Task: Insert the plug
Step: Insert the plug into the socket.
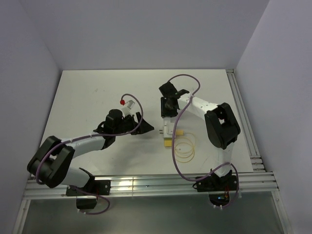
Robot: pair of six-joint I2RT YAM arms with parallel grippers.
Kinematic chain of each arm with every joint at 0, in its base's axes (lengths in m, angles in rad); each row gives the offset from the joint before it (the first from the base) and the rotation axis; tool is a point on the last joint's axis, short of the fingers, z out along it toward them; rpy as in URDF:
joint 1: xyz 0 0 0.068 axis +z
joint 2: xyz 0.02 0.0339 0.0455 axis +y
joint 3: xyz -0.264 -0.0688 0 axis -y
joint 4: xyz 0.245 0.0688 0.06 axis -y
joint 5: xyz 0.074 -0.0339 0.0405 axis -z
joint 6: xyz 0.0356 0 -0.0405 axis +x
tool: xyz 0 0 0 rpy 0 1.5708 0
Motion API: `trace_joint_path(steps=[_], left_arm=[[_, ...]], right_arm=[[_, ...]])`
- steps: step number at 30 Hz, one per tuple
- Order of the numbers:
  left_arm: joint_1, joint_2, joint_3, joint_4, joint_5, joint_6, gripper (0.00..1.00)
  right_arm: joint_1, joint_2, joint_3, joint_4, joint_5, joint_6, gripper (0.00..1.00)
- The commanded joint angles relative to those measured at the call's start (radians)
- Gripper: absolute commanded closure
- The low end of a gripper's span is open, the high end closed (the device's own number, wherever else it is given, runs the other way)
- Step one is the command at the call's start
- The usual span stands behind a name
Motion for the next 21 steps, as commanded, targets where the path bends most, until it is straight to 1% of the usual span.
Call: trace_joint_path(steps=[1, 2, 7, 13, 17, 19, 21], left_arm=[[-0.035, 0.096, 0.018, 0.174, -0.003, 0.077, 0.22], [-0.038, 0.153, 0.026, 0.239, -0.003, 0.074, 0.20], [-0.044, 0.323, 0.064, 0.391, 0.061, 0.046, 0.14], [-0.064, 0.389, 0.076, 0.525, 0.078, 0.046, 0.11], [-0.083, 0.414, 0.112, 0.527, 0.068, 0.078, 0.08], [-0.102, 0.435, 0.138, 0.512, 0.054, 0.104, 0.08], [-0.110, 0.458, 0.150, 0.516, 0.055, 0.095, 0.08]], right_arm=[[-0.009, -0.039, 0.028, 0.004, -0.033, -0.018, 1.00], [-0.011, -0.038, 0.024, 0.004, -0.033, -0.021, 1.00], [-0.014, -0.044, 0.008, 0.010, -0.045, -0.027, 1.00], [-0.017, -0.042, -0.005, 0.014, -0.050, -0.036, 1.00], [-0.023, -0.041, -0.002, 0.019, -0.052, -0.035, 1.00], [-0.021, -0.036, 0.004, 0.019, -0.052, -0.036, 1.00], [-0.025, -0.035, 0.009, 0.017, -0.052, -0.036, 1.00]])
